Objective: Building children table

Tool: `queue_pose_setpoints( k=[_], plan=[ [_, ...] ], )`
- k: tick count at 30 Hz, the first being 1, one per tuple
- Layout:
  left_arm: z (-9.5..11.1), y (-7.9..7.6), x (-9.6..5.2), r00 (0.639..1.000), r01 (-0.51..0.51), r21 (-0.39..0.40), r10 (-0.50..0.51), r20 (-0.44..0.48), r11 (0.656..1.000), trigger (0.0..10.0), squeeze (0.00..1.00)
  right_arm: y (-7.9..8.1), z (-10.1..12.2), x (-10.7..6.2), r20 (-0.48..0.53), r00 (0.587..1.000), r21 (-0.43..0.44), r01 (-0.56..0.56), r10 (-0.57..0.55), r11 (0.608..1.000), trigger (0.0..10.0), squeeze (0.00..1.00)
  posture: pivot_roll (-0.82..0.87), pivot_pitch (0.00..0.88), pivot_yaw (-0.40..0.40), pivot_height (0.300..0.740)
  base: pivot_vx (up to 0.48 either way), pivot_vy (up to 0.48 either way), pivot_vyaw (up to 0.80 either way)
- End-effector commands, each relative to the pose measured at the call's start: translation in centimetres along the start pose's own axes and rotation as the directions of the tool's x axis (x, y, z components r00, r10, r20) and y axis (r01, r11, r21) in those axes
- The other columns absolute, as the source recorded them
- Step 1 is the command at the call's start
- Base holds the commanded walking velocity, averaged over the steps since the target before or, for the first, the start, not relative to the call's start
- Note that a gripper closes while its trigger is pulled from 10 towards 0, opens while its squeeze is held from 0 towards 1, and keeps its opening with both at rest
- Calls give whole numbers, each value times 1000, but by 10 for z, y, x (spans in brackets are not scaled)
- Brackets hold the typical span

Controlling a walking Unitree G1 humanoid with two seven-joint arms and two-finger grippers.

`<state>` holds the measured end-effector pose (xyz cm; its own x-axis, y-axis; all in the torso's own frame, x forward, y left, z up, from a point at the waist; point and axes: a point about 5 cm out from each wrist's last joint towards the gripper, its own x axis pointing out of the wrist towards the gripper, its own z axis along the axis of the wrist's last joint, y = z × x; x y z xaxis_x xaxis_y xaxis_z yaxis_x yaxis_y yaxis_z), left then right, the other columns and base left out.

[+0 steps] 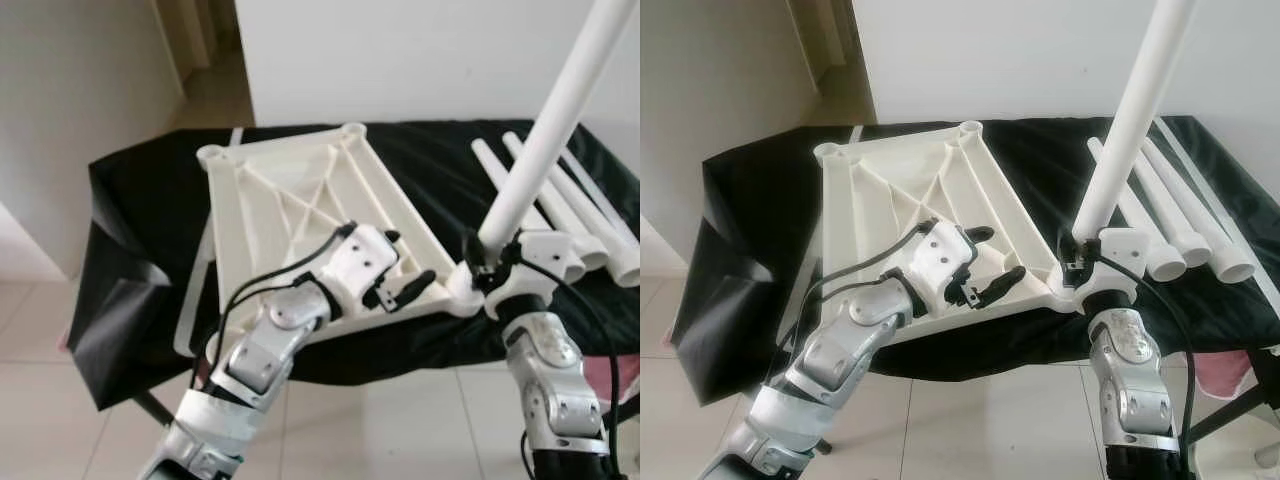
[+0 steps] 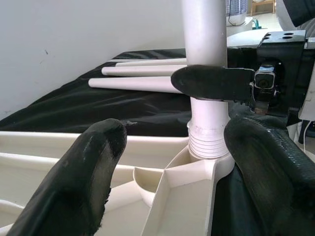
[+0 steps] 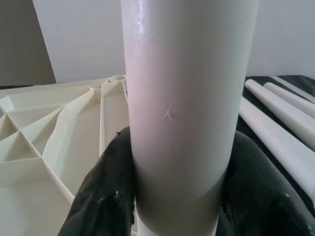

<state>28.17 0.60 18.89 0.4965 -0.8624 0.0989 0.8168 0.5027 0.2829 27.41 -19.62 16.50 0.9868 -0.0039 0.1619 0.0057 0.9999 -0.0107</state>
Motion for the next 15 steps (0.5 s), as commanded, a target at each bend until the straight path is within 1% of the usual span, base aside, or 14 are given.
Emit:
queue_pose_setpoints(
  k=[1,2,3,4,5,7,10,13,15],
  plan=[
    [3,0,0,999,46,18,-46,-7,999,10000,0,8,-21,-8,-88,995,24,-36,38,999,10000,0,-111,17,40,740,0,0,0],
    [3,0,0,999,46,18,-46,-7,999,10000,0,8,-21,-8,-88,995,24,-36,38,999,10000,0,-111,17,40,740,0,0,0],
    [3,0,0,999,44,18,-44,-6,999,10000,0,12,-19,-10,-58,996,-5,-61,61,998,10000,0,-113,21,41,740,0,0,0],
    [3,0,0,999,44,18,-44,-6,999,10000,0,12,-19,-10,-58,996,-5,-61,61,998,10000,0,-113,21,41,740,0,0,0],
    [3,1,0,999,43,17,-43,-6,999,10000,0,15,-15,-13,-23,996,-26,-90,90,996,10000,0,-115,25,41,740,0,0,0],
    [4,1,0,999,42,16,-42,-6,999,10000,0,18,-12,-15,-4,994,-38,-113,113,993,10000,0,-117,28,42,740,0,0,0],
    [4,1,0,999,41,15,-41,-5,999,10000,0,17,-14,-14,-24,995,-23,-94,94,995,10000,0,-116,31,40,740,0,0,0],
    [5,1,0,999,39,15,-39,-4,999,10000,0,13,-15,-7,-63,997,34,-36,38,999,10000,0,-115,35,39,740,0,0,0],
    [5,1,1,999,39,15,-39,-4,999,10000,0,13,-14,-6,-65,997,43,-27,30,999,10000,0,-115,35,39,740,0,0,0]
  ],
)
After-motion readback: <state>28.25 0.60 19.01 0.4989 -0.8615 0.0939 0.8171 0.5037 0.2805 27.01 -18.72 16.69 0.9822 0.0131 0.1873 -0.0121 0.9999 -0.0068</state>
